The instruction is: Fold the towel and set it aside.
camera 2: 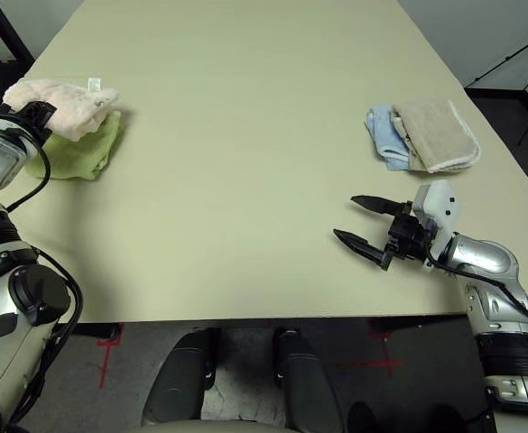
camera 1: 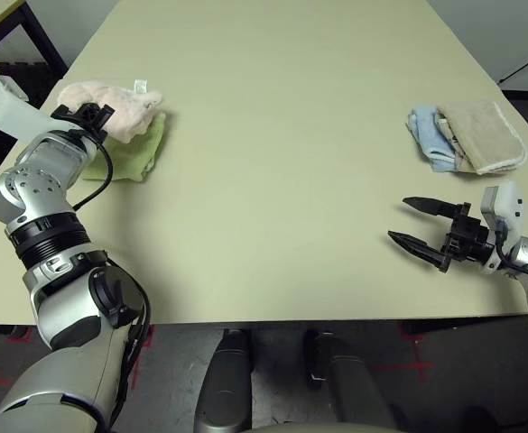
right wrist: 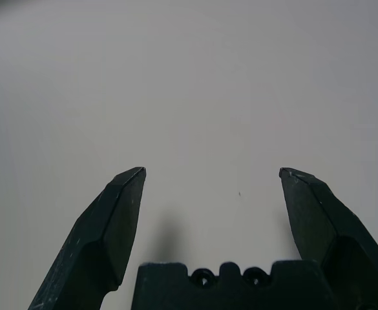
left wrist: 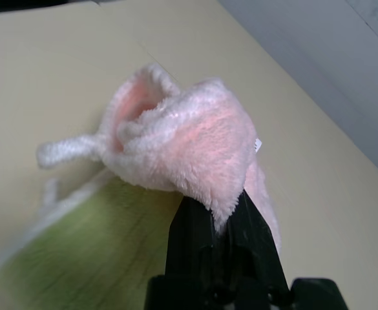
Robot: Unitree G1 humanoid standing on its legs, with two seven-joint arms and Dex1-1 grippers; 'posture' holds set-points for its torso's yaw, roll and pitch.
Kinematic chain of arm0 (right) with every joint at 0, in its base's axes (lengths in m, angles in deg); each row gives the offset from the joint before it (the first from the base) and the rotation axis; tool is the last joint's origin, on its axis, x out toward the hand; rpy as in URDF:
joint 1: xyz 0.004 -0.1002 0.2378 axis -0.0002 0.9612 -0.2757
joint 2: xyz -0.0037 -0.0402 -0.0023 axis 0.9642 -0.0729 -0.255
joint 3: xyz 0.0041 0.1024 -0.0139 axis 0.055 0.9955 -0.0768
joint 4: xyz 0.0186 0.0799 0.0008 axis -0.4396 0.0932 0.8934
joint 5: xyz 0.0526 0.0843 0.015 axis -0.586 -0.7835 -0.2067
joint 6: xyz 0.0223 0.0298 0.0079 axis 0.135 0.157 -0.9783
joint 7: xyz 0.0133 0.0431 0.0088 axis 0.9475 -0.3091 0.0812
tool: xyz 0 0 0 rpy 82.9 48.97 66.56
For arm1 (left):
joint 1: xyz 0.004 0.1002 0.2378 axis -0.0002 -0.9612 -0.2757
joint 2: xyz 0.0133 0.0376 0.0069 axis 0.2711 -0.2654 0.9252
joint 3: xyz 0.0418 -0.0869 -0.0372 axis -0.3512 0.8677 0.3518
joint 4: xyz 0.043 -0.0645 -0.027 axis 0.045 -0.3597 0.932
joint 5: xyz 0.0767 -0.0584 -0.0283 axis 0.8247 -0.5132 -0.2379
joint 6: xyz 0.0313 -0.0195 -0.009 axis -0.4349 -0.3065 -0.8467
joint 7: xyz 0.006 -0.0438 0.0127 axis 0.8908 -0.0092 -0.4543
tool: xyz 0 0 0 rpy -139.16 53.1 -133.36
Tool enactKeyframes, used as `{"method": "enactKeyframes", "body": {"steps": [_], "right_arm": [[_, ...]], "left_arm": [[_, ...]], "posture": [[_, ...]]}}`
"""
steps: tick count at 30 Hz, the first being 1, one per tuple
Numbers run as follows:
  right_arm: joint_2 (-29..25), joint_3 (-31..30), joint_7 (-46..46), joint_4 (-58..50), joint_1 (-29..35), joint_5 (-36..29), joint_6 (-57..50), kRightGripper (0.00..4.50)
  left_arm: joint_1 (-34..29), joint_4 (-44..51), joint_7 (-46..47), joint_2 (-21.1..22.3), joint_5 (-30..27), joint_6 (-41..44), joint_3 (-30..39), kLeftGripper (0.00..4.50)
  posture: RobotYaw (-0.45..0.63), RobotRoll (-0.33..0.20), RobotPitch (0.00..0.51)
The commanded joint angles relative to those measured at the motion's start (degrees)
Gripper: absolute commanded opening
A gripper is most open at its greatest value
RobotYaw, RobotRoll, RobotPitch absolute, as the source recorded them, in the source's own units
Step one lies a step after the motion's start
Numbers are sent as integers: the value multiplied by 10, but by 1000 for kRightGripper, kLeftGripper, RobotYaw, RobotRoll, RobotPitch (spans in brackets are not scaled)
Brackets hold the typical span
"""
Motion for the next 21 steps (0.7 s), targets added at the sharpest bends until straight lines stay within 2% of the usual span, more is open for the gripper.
{"method": "enactKeyframes", "body": {"steps": [1, 21], "right_arm": [[0, -7, 6, 11, 1, 6, 6, 4500], [-3, -9, 13, 15, 1, 7, 11, 4500]], "left_arm": [[-13, 45, 23, -7, -24, 23, 8, 39], [-23, 118, 87, -42, -114, 77, 17, 39]], "posture": [[232, 0, 198], [249, 0, 203]]}}
